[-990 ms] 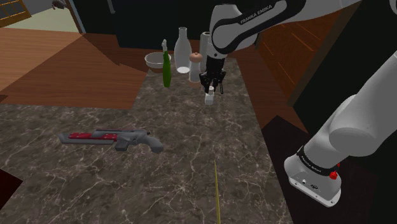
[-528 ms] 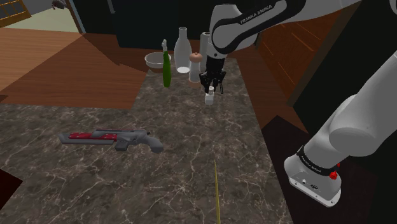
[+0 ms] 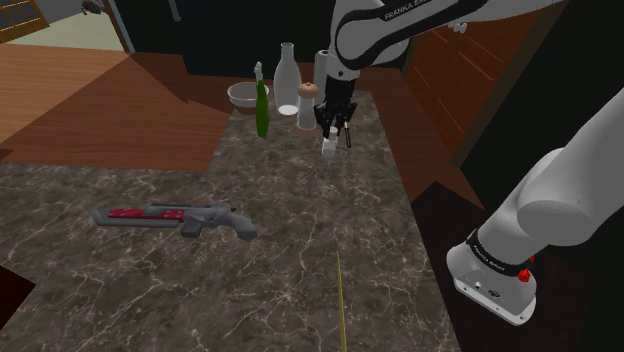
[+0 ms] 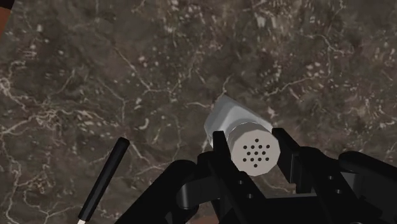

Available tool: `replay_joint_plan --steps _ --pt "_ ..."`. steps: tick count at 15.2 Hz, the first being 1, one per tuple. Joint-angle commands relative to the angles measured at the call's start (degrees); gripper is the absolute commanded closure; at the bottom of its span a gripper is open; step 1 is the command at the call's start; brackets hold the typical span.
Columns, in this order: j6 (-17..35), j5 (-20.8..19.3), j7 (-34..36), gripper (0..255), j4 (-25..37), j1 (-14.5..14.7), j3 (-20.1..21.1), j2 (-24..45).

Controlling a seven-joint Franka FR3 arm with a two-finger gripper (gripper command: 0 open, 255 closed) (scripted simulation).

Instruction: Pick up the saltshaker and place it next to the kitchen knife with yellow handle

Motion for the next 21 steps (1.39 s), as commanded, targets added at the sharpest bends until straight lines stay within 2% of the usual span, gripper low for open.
replay_joint_plan --steps 1,21 --pt "-1.5 -0.1 0.1 255 0.8 -0.1 -0.1 -0.7" --pt "-16.7 -0.6 1.6 255 11.9 -0.3 -0.4 -4.8"
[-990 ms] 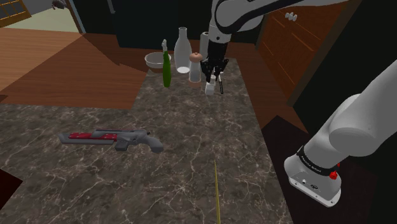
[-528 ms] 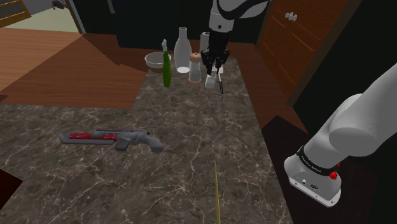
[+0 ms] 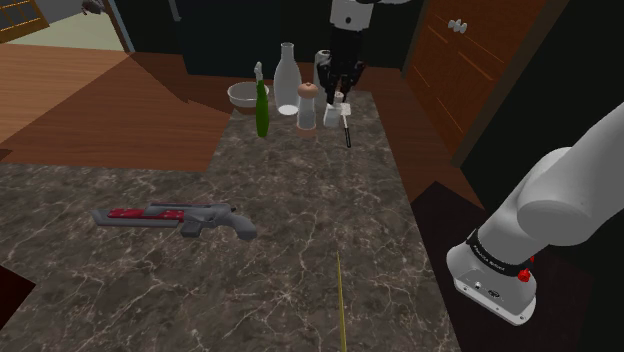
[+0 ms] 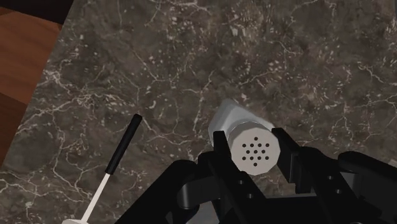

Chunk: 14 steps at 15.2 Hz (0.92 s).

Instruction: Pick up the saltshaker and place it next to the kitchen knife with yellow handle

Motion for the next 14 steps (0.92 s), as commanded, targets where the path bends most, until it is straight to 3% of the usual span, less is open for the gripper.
replay_joint_plan --steps 1,4,14 --pt "-1.6 0.0 0.1 255 1.3 0.0 0.0 -0.2" --pt "-3.3 -0.1 0.3 255 2.9 -0.1 -0.1 -0.3" --pt "-1.9 3.8 10.4 255 -9.5 5.2 6.5 -13.0"
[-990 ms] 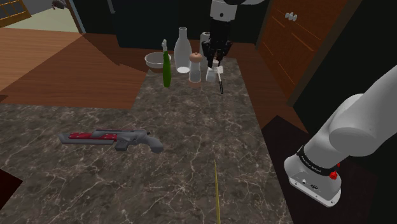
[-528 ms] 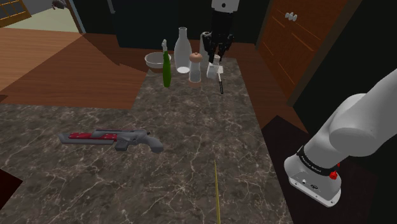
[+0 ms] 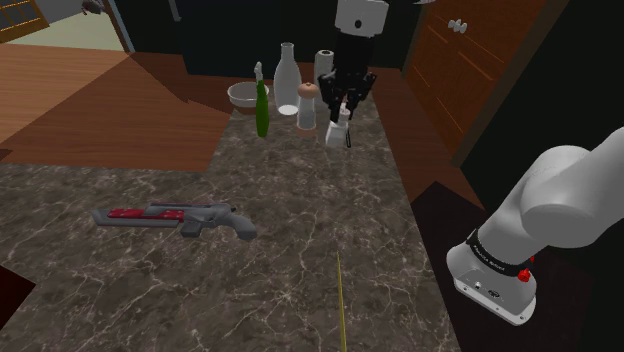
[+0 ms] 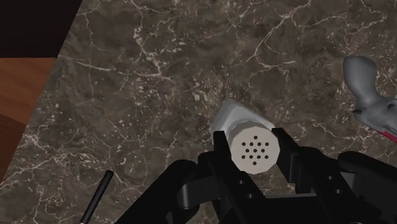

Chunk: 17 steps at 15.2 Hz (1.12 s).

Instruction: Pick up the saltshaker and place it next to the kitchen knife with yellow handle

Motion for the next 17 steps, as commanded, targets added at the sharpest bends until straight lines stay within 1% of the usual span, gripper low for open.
replay_joint_plan --steps 1,6,12,17 --pt "-0.2 0.9 2.4 255 -1.1 1.1 1.6 -1.7" --pt "-0.2 3.6 8.1 255 -4.5 4.1 5.6 -6.2" --pt "-0.1 7.2 15.7 255 -6.5 7.8 11.2 -10.0" --pt "3.7 7.8 15.2 255 -10.1 8.0 11.9 -9.6"
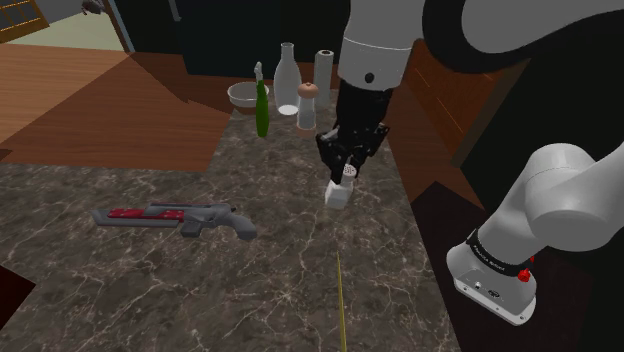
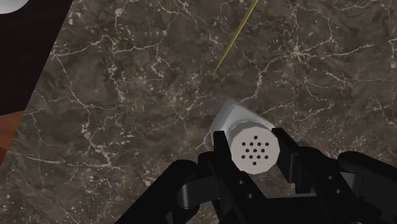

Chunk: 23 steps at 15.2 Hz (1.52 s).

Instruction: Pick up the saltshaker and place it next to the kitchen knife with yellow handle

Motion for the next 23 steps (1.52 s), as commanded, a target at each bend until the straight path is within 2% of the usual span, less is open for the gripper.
replay_joint_plan --steps 1,23 --pt "1.6 0.2 -0.2 255 -1.4 0.1 0.3 0.2" --pt "20.3 2.4 -2.0 255 -13.5 0.5 4.1 6.9"
